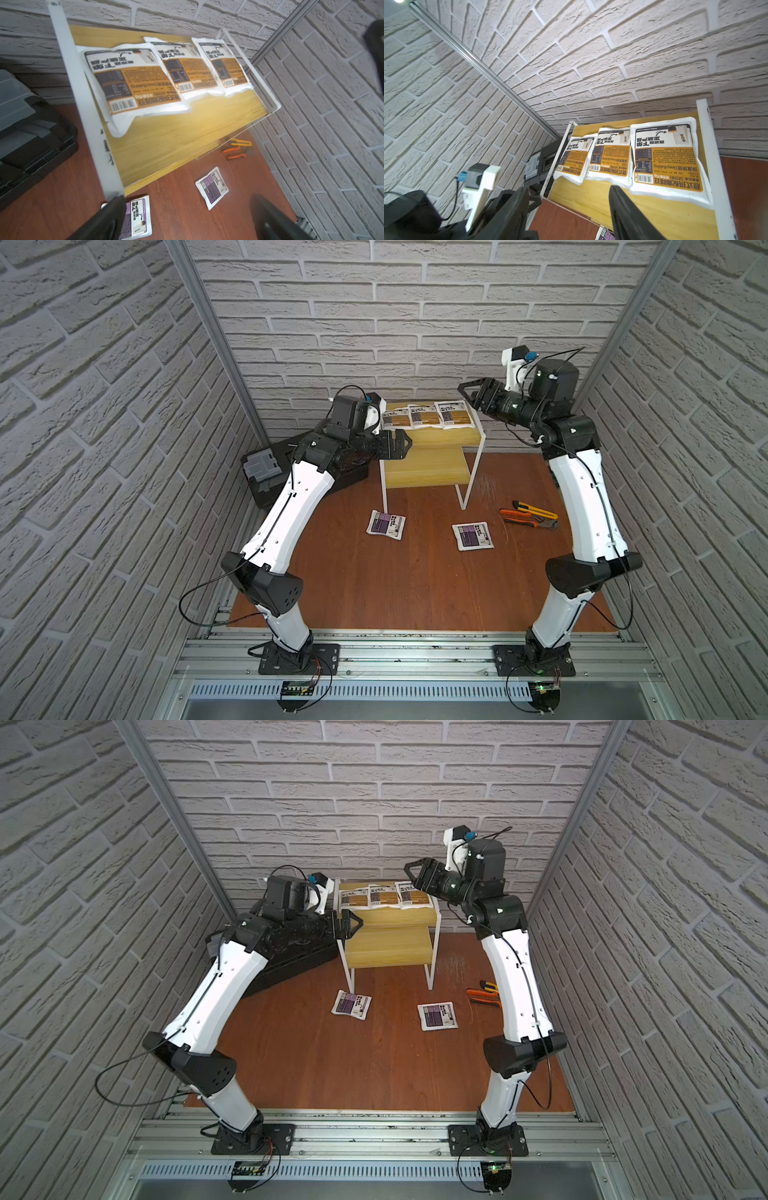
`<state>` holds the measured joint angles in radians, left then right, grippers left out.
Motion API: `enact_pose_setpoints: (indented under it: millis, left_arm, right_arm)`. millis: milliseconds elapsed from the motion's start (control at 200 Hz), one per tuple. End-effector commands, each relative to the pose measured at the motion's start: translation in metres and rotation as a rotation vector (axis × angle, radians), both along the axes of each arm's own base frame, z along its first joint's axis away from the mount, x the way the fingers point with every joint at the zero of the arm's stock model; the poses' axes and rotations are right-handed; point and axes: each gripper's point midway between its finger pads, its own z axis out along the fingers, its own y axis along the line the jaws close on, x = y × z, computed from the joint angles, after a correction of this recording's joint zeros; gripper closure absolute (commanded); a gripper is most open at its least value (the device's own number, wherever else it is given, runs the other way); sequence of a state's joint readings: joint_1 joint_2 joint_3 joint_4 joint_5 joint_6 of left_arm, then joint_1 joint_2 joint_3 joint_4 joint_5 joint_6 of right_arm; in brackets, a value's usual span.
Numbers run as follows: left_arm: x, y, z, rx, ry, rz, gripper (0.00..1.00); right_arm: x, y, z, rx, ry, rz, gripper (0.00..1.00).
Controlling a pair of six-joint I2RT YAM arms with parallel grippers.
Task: Place the bagged coffee beans on the shelf by color
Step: Place the bagged coffee beans on the shelf, then move the bagged coffee beans to the center of the board.
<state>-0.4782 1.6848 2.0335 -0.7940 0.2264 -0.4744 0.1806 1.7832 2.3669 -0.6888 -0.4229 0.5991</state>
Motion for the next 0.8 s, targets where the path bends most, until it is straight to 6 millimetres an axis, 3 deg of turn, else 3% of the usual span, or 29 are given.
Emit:
enact_pose_setpoints:
  millis: [0,80,250,495,795]
  left_arm:
    - [-0.009,0.016,0.023,-0.019,-0.098,0.058,0.02]
    - [-0.016,0.027,0.016,-0.002,-0.106,0.09,0.01]
    - [-0.033,0.05,-0.007,0.073,-0.116,0.168,0.01]
    - [-0.066,0.061,-0.068,0.198,-0.068,0.215,0.02]
    - [-0.103,0.059,-0.144,0.241,0.004,0.267,0.02]
  right_arm:
    - [-0.022,0.001,0.005,0.024,-0.025,0.026,0.34]
    - [-0.036,-0.004,-0.006,0.019,-0.007,0.01,0.34]
    - [-0.063,-0.015,-0.053,0.008,0.076,-0.024,0.34]
    - [-0.096,-0.036,-0.163,-0.056,0.283,-0.09,0.34]
    - [-0.124,-0.093,-0.3,-0.162,0.567,-0.271,0.33]
